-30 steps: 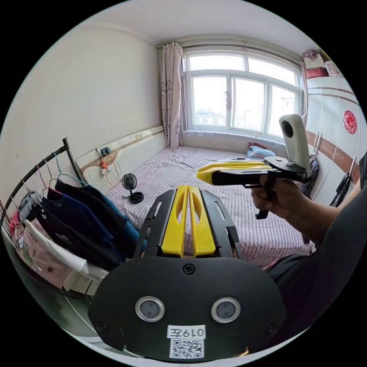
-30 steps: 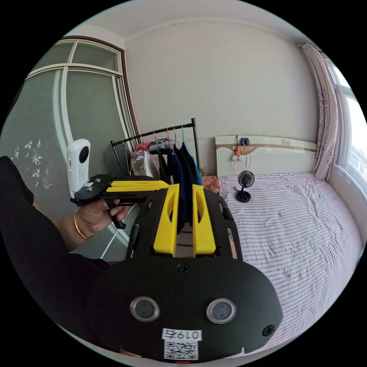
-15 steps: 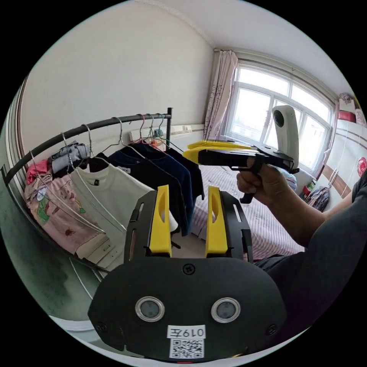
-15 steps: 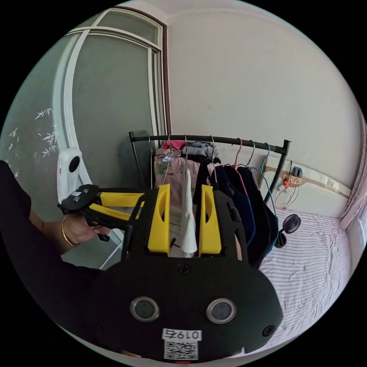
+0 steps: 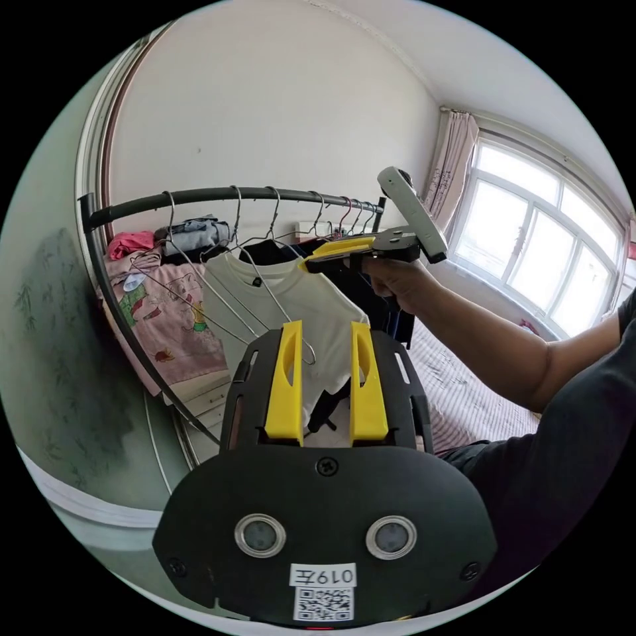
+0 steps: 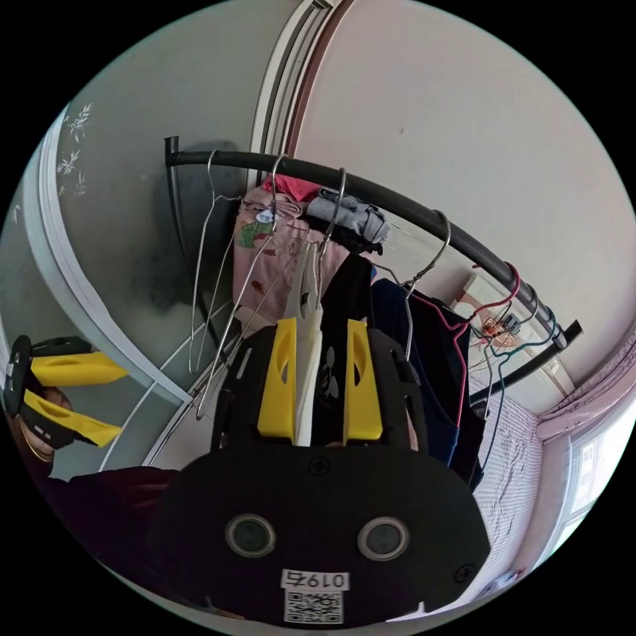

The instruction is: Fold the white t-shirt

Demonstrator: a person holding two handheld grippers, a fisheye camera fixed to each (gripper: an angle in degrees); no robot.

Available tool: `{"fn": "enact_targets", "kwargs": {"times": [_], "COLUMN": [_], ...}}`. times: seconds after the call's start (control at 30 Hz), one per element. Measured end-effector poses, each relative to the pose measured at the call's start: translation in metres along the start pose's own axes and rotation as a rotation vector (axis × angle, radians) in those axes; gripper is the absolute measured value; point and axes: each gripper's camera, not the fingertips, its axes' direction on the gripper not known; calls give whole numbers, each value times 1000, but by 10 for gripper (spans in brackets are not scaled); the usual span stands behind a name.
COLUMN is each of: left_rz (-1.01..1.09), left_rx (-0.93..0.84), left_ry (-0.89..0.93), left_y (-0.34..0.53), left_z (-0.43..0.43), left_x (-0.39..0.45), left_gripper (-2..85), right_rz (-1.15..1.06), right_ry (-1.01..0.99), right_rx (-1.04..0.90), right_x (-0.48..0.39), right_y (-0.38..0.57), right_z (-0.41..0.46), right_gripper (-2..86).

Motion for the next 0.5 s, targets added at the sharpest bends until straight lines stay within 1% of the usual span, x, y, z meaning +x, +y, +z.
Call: {"fn": "enact_targets", "kwargs": {"times": [0.1, 0.27, 0.4, 0.5], "left_rz": [-12, -15, -11, -9], "left_rx": [1, 1, 2, 17], "left_ry": [-2, -1, 16, 21], "left_y": [1, 0, -3, -6], "left_z": [-3, -3, 2, 4], "left_x": [-20, -42, -57, -64], "left_gripper": [90, 81, 73, 67], "right_rz": [-8, 8, 2, -29], "right_ry": [-16, -65, -65, -61], "right_rx": [-46, -78, -146, -152], "right_x": [-3, 1, 1, -1], "right_y": [-16, -34, -44, -50], "right_z": [22, 42, 55, 57], "right_gripper": [97, 28, 9, -3]}}
